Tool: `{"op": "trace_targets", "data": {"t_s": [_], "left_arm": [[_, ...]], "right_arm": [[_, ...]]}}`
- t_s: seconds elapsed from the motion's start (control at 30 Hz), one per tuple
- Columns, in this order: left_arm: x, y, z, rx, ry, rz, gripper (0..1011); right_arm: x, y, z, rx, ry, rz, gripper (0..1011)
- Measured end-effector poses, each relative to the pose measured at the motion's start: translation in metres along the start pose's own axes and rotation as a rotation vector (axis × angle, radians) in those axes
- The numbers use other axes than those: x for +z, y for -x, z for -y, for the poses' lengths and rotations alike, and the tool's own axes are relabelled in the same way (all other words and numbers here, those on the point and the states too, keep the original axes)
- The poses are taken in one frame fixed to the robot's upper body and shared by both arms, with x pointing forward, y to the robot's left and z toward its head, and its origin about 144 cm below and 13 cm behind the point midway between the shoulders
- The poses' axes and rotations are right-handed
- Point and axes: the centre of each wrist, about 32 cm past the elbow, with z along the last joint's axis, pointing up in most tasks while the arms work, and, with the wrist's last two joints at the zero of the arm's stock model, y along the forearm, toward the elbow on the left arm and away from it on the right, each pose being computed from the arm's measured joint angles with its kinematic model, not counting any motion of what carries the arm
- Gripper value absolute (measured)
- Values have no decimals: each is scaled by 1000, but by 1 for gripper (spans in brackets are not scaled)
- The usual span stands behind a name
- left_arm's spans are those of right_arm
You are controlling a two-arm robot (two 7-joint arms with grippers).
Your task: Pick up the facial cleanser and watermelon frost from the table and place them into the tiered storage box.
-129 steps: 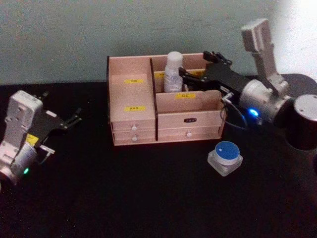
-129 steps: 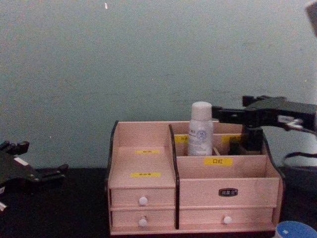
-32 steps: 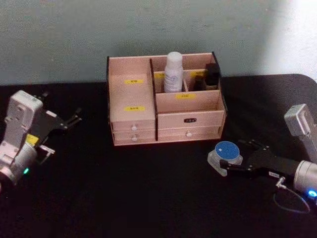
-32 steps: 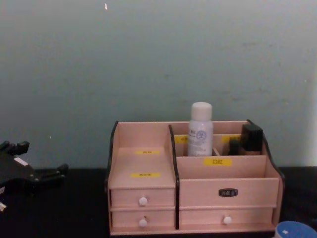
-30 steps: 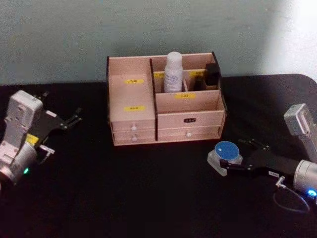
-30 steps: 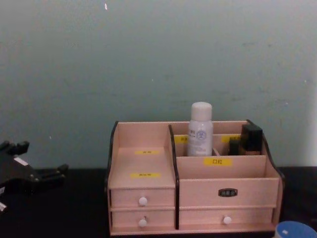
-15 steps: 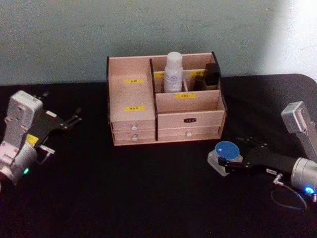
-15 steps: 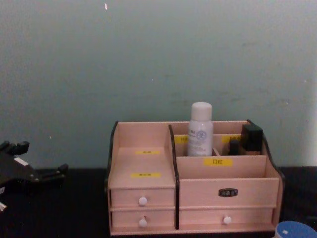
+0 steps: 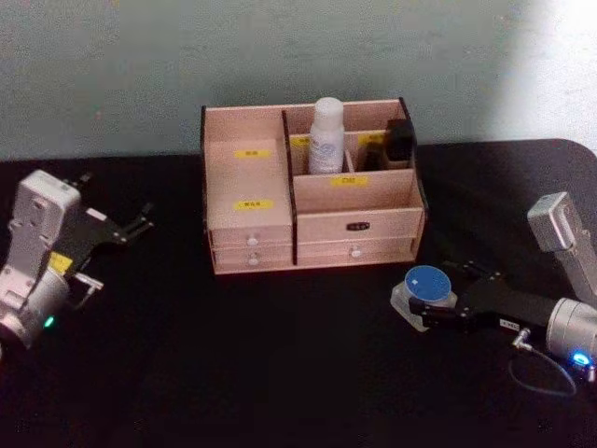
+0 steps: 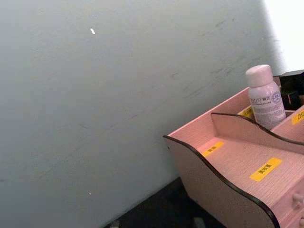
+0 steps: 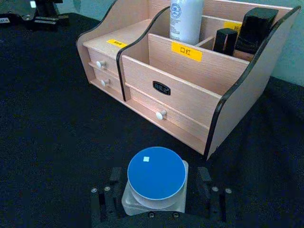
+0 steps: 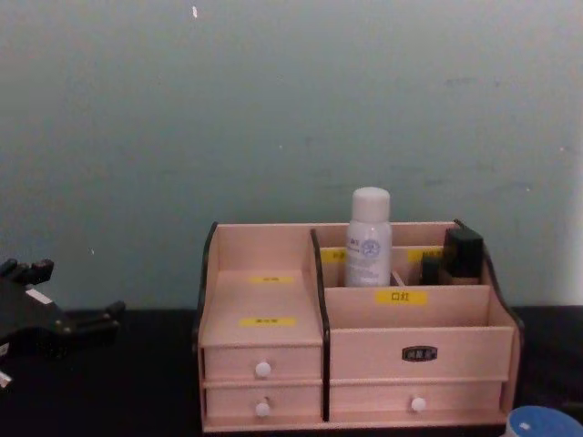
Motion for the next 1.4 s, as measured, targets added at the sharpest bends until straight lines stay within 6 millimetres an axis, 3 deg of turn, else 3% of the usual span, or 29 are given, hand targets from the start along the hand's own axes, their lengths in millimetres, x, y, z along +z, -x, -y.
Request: {"op": "trace_targets", "data": {"t_s": [1.4], "left_arm": [[0, 0, 0, 0, 0, 0, 1001]], "right_arm": [[1, -1, -1, 5, 10, -21, 1000]]}}
